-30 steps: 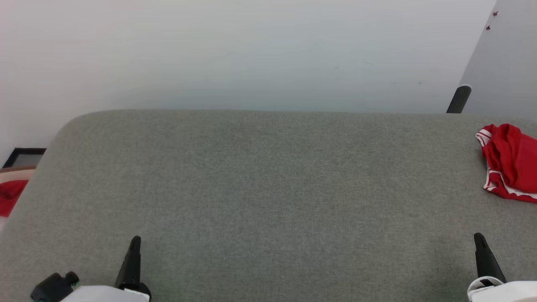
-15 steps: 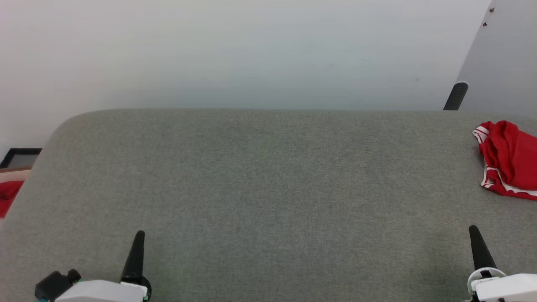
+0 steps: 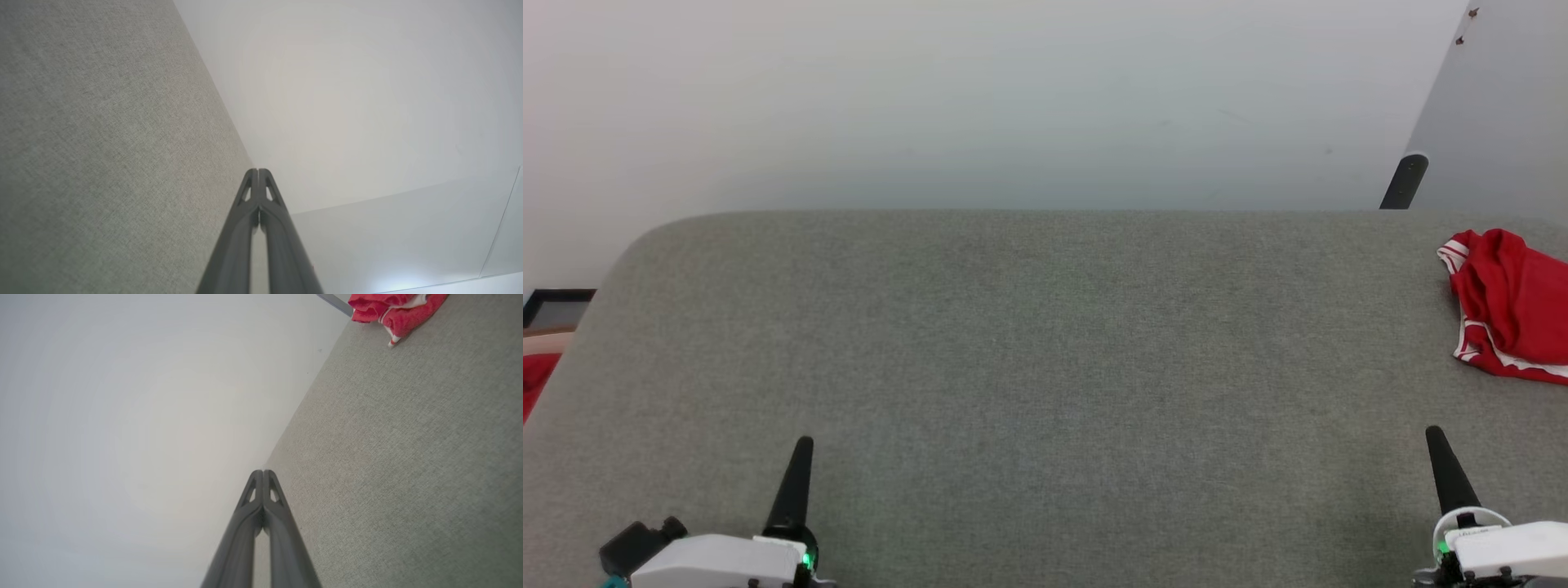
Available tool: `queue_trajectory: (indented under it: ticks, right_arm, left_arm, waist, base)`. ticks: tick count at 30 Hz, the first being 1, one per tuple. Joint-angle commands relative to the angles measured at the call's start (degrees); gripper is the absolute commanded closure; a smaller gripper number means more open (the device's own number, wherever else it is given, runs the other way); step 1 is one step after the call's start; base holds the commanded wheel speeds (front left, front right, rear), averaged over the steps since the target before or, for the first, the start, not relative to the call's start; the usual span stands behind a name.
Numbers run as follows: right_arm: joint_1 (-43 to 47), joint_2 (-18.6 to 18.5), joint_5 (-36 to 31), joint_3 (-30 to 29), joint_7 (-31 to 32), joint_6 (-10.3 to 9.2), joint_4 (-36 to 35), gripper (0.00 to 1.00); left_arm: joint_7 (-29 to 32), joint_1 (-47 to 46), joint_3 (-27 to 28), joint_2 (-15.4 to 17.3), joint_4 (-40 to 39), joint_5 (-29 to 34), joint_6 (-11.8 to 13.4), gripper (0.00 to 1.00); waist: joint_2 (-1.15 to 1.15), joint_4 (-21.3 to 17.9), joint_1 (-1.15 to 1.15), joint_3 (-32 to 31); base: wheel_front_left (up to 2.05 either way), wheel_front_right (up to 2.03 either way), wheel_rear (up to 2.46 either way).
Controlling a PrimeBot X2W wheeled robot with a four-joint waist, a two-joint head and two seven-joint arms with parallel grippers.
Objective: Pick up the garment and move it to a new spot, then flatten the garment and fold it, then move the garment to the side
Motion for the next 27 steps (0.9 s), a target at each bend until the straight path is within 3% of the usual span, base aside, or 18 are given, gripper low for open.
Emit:
queue_trajectory:
  ticks: [1, 27]
  right_arm:
    - [-1.3, -0.1, 1.9, 0.2, 0.3, 0.00, -0.2, 1.00]
    - [-3.1, 0.3, 15.9, 1.1, 3.1, 0.00, 0.5, 1.00]
  left_arm:
    - [0.4, -1.1, 0.4, 0.0, -0.2, -1.2, 0.0, 1.00]
    - [3.6, -2.9, 1.4, -2.1, 0.2, -11.2, 0.0, 1.00]
  waist:
    - [0.00, -0.1, 0.00, 0.0]
    - [0.00, -1.1, 0.00, 0.8]
  base:
    - [0.00, 0.00, 0.00]
    - [0.00, 0.00, 0.00]
